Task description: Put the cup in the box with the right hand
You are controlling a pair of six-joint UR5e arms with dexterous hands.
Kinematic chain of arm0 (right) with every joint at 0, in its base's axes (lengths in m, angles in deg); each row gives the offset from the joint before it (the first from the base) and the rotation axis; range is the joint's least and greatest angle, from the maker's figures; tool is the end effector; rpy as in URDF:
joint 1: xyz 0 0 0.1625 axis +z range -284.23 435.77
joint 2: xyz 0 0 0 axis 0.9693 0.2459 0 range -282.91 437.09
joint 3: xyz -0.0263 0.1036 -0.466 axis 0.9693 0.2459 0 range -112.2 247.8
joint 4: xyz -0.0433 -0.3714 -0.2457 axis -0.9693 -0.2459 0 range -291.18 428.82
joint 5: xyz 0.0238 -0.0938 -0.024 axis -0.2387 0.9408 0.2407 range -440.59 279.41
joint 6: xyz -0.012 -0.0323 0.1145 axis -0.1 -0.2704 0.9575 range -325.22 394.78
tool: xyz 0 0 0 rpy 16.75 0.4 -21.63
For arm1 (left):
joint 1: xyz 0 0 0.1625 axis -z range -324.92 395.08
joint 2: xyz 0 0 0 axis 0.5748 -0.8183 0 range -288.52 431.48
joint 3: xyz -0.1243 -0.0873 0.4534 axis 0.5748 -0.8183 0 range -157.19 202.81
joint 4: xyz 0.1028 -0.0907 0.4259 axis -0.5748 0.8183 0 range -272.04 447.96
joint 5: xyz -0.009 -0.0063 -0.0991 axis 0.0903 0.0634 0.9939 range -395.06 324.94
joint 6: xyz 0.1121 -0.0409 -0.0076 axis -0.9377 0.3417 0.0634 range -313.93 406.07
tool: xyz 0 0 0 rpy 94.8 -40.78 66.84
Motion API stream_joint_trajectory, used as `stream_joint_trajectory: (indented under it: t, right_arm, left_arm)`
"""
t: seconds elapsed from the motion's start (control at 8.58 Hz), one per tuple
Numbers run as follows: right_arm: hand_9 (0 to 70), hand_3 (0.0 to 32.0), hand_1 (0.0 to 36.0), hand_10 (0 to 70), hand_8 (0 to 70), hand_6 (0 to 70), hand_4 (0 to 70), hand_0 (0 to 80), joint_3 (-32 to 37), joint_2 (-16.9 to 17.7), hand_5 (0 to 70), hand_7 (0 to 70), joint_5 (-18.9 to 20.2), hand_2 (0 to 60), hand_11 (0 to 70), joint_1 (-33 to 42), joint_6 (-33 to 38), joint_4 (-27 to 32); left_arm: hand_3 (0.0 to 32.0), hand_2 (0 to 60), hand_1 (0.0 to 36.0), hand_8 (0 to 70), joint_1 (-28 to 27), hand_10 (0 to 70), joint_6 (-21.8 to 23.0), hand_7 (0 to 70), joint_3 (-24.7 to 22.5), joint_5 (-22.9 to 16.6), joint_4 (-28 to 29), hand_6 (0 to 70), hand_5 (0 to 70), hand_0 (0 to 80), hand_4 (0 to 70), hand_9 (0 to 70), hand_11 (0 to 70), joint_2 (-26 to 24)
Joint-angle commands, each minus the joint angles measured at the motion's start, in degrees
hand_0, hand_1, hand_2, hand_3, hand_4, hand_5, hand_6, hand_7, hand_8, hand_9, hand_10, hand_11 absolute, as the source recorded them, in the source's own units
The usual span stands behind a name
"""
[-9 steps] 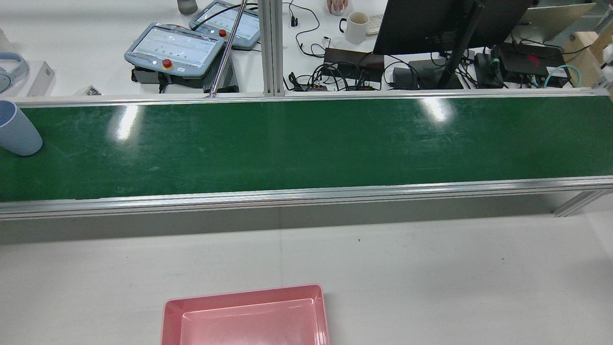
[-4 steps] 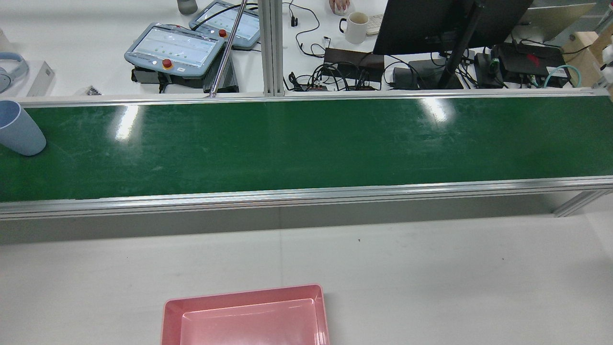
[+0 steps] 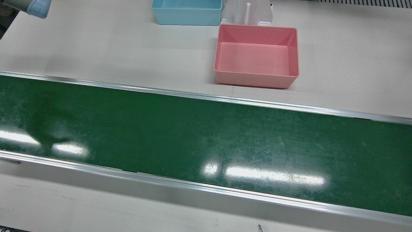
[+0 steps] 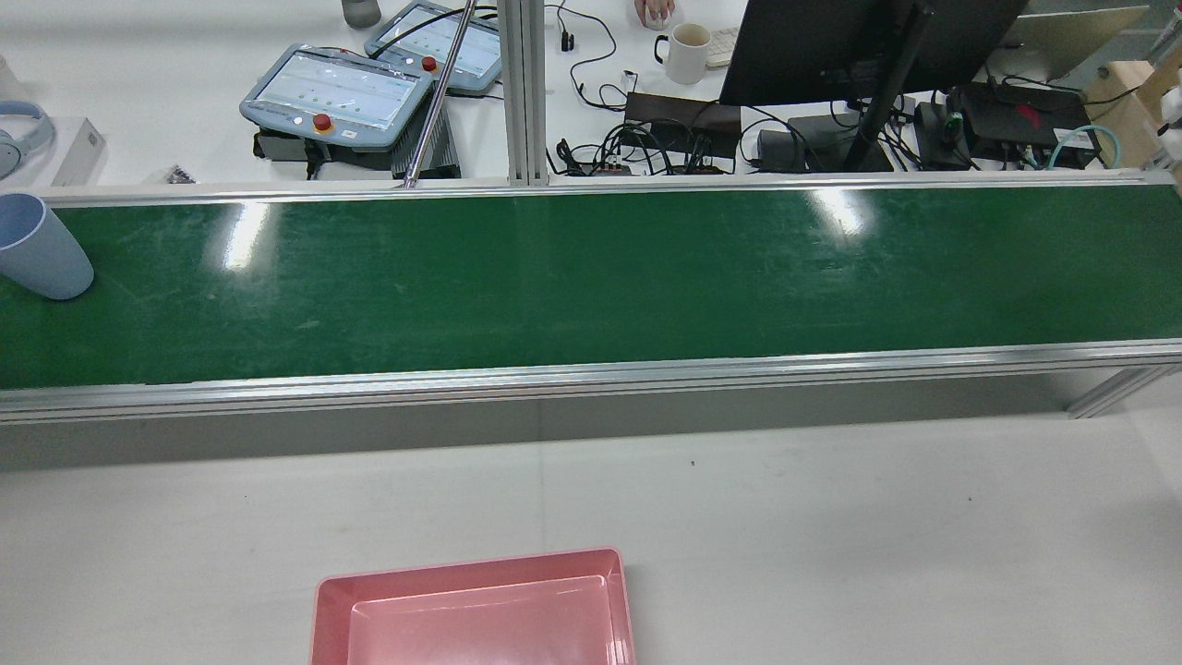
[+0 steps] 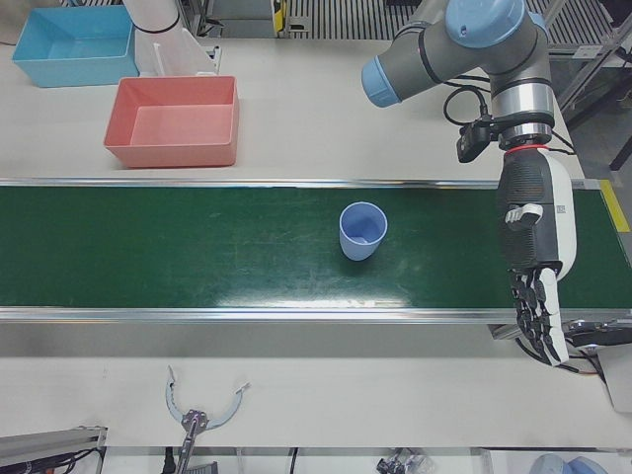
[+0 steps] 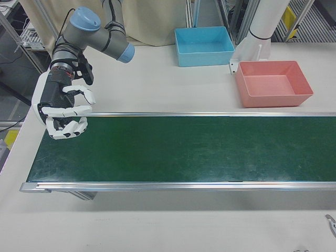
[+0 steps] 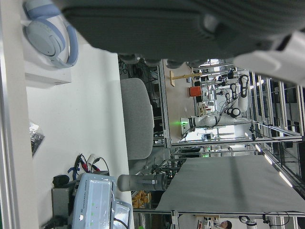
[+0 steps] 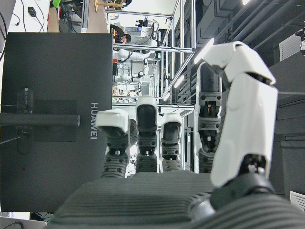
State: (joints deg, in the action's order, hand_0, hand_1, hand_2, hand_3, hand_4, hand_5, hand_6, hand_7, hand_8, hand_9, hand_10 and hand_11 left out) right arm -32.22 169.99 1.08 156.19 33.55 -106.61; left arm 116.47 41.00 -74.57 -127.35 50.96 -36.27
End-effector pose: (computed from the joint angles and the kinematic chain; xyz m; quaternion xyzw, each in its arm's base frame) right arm 0.0595 -0.5532 0.6607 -0.0106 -0.7747 0.6322 0.0032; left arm -0.0328 -0.6410 0.5587 -0.0350 0.6293 -0.7692 0.1050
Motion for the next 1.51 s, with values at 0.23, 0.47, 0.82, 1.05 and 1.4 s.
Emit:
stream_joint_trajectory:
  t: [0.23, 0.47, 0.82, 1.05, 1.4]
  right_arm:
    - [57.6, 0.0, 22.8, 49.3, 39.8, 23.0, 60.2, 55.5, 0.0, 0.0, 12.6, 70.0, 0.0, 33.0, 70.0, 0.0, 0.0, 0.0]
    - [57.7, 0.0, 22.7, 49.6, 39.8, 23.0, 60.1, 55.6, 0.1, 0.0, 12.7, 70.0, 0.0, 33.0, 70.0, 0.0, 0.0, 0.0]
    - [57.4, 0.0, 22.8, 49.2, 39.7, 22.9, 59.8, 55.5, 0.0, 0.0, 12.7, 70.0, 0.0, 33.0, 70.0, 0.0, 0.0, 0.0]
    - [57.3, 0.0, 22.7, 49.1, 39.6, 22.8, 59.5, 55.6, 0.0, 0.0, 12.6, 70.0, 0.0, 32.9, 69.9, 0.0, 0.0, 0.0]
    - [57.1, 0.0, 22.7, 49.1, 39.5, 22.8, 59.5, 55.5, 0.0, 0.0, 12.6, 70.0, 0.0, 32.8, 69.9, 0.0, 0.0, 0.0]
  left_arm:
    - [0.0, 0.0, 0.0, 0.0, 0.0, 0.0, 0.0, 0.0, 0.0, 0.0, 0.0, 0.0, 0.0, 0.0, 0.0, 0.0, 0.0, 0.0]
    - [0.0, 0.0, 0.0, 0.0, 0.0, 0.0, 0.0, 0.0, 0.0, 0.0, 0.0, 0.0, 0.0, 0.0, 0.0, 0.0, 0.0, 0.0]
    - [0.0, 0.0, 0.0, 0.0, 0.0, 0.0, 0.0, 0.0, 0.0, 0.0, 0.0, 0.0, 0.0, 0.0, 0.0, 0.0, 0.0, 0.0]
    - [0.0, 0.0, 0.0, 0.0, 0.0, 0.0, 0.1, 0.0, 0.0, 0.0, 0.0, 0.0, 0.0, 0.0, 0.0, 0.0, 0.0, 0.0]
    - [0.0, 0.0, 0.0, 0.0, 0.0, 0.0, 0.0, 0.0, 0.0, 0.0, 0.0, 0.0, 0.0, 0.0, 0.0, 0.0, 0.0, 0.0]
